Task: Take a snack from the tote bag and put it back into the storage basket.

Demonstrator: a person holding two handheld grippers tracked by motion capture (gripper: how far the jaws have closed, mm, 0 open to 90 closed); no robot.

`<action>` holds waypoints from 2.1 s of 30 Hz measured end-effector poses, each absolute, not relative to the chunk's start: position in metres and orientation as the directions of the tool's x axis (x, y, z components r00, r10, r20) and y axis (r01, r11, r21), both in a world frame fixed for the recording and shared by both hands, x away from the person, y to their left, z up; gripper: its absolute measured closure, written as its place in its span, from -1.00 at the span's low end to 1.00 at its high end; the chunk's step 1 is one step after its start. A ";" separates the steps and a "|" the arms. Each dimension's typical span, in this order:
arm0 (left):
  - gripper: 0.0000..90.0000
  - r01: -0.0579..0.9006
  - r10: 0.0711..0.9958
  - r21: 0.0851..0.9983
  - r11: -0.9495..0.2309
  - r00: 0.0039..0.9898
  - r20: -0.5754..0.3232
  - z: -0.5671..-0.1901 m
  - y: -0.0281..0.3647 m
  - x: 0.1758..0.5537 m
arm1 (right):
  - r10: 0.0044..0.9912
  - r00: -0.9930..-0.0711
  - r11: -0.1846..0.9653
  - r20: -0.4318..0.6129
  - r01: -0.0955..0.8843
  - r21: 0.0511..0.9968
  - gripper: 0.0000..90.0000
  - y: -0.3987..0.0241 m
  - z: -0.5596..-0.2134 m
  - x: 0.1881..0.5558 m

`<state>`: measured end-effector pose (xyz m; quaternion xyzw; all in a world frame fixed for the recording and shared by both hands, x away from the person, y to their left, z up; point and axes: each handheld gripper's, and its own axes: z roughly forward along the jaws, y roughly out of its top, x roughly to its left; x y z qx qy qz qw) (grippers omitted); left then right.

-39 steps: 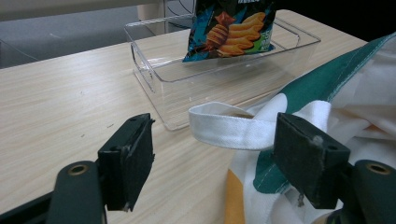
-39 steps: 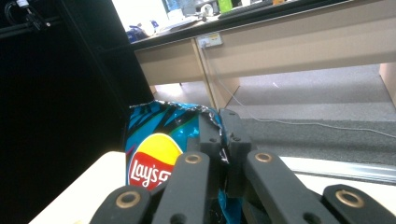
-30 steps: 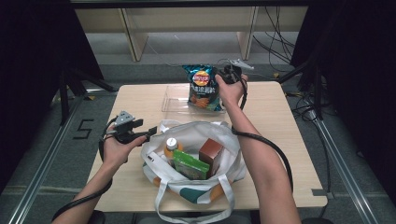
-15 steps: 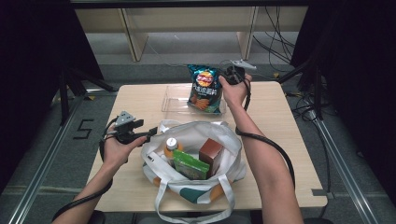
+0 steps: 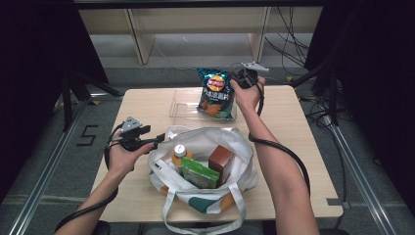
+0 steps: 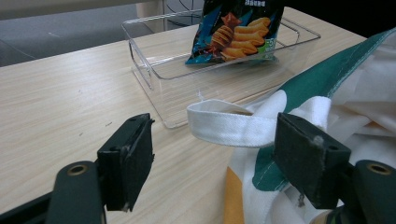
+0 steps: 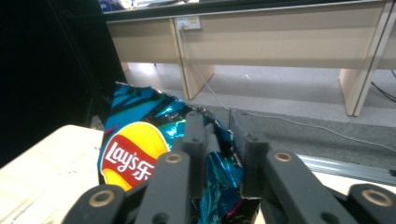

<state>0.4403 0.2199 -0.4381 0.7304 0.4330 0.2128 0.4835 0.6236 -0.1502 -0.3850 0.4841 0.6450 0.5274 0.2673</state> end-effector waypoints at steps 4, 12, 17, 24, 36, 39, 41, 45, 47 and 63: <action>-0.38 0.424 0.836 0.891 -0.163 0.539 -0.104 -0.438 0.219 0.440 | 0.913 -0.379 -0.012 0.151 0.346 0.938 0.57 -0.153 -0.386 0.623; -0.38 0.424 0.837 0.891 -0.162 0.538 -0.104 -0.438 0.219 0.440 | 0.918 -0.377 0.006 0.121 0.318 0.948 0.21 -0.160 -0.384 0.619; -0.38 0.422 0.838 0.893 -0.159 0.536 -0.104 -0.436 0.219 0.439 | 0.917 -0.377 -0.001 0.127 0.317 0.948 0.10 -0.166 -0.376 0.612; -0.38 0.419 0.840 0.896 -0.151 0.531 -0.107 -0.434 0.220 0.439 | 0.915 -0.385 0.000 0.123 0.304 0.953 0.06 -0.174 -0.368 0.593; -0.38 0.419 0.841 0.895 -0.152 0.530 -0.106 -0.434 0.220 0.438 | 0.900 -0.417 0.004 0.129 0.303 0.953 0.03 -0.183 -0.361 0.564; -0.38 0.417 0.841 0.896 -0.152 0.531 -0.105 -0.434 0.219 0.438 | 0.893 -0.433 0.012 0.122 0.294 0.956 0.02 -0.183 -0.359 0.556; -0.38 0.417 0.842 0.895 -0.160 0.531 -0.097 -0.433 0.220 0.437 | 0.887 -0.444 0.013 0.124 0.293 0.956 0.02 -0.183 -0.357 0.551; -0.38 0.419 0.841 0.895 -0.153 0.531 -0.105 -0.433 0.219 0.437 | 0.879 -0.461 0.022 0.124 0.298 0.954 0.01 -0.181 -0.355 0.540; -0.38 0.414 0.841 0.896 -0.157 0.532 -0.099 -0.432 0.219 0.437 | 0.874 -0.470 0.022 0.124 0.293 0.956 0.01 -0.181 -0.354 0.535; -0.38 0.416 0.843 0.896 -0.155 0.529 -0.100 -0.433 0.219 0.437 | 0.825 -0.548 0.037 0.139 0.298 0.954 -0.03 -0.179 -0.356 0.489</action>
